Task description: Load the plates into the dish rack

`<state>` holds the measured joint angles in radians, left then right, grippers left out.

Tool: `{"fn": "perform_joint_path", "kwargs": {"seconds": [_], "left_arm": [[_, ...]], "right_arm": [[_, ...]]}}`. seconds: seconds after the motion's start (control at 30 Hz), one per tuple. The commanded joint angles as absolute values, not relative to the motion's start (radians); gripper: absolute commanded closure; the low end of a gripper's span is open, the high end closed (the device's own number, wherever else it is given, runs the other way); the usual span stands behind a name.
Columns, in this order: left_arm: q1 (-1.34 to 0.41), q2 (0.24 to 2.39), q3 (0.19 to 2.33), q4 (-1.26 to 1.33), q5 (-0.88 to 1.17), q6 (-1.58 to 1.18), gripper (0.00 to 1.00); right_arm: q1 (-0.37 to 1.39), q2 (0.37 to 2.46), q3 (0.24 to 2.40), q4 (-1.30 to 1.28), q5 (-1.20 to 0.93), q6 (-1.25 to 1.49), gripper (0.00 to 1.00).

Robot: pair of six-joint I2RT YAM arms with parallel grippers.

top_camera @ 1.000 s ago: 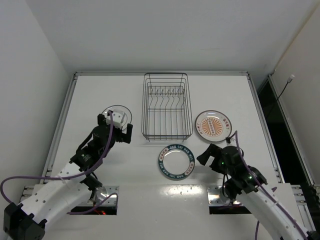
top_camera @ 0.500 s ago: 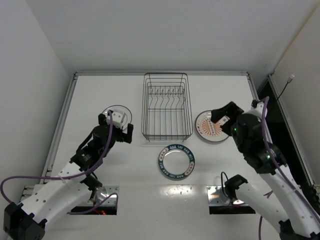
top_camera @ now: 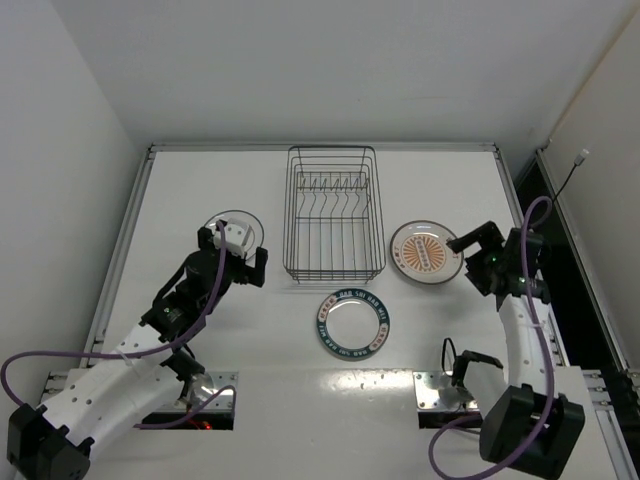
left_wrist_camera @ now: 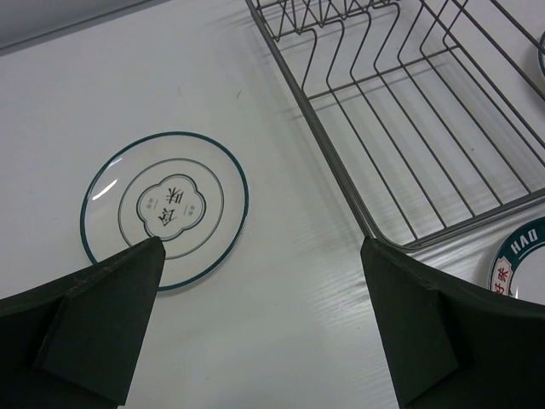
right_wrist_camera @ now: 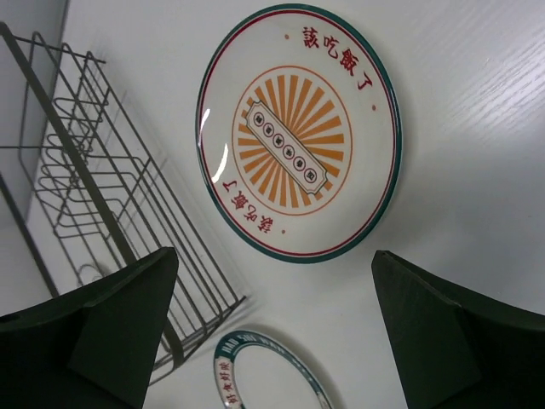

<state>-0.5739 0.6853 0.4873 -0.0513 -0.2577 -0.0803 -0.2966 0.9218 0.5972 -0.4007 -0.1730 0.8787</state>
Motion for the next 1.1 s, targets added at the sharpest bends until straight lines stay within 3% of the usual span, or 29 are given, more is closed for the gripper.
{"fn": "perform_joint_path", "kwargs": {"seconds": [0.0,0.1,0.3,0.43,0.67,0.93,1.07], "left_arm": [[-0.583,0.673,0.503,-0.003,-0.247,-0.087,0.00],[-0.583,0.673,0.503,-0.003,-0.236,-0.087,0.00],[-0.583,0.683,0.503,-0.003,-0.236,-0.087,0.00],[-0.583,0.683,0.503,-0.003,-0.236,-0.087,0.00],[-0.583,0.692,0.503,-0.003,-0.236,-0.087,0.00],[-0.583,0.692,0.503,-0.003,-0.236,-0.087,0.00],[-0.583,0.692,0.503,-0.003,-0.227,-0.087,0.00]], "right_arm": [[-0.375,0.900,0.522,-0.275,-0.332,0.928,0.06],[-0.445,0.923,0.410,-0.201,-0.408,0.986,0.13],[-0.445,0.943,0.288,-0.080,-0.420,1.090,0.14],[-0.436,1.005,0.241,0.006,-0.385,1.176,0.20],[-0.407,1.137,0.210,0.072,-0.324,1.248,0.34],[-0.314,1.175,0.256,0.061,-0.216,1.364,0.37],[-0.288,1.230,0.294,0.061,-0.207,1.374,0.47]]}}
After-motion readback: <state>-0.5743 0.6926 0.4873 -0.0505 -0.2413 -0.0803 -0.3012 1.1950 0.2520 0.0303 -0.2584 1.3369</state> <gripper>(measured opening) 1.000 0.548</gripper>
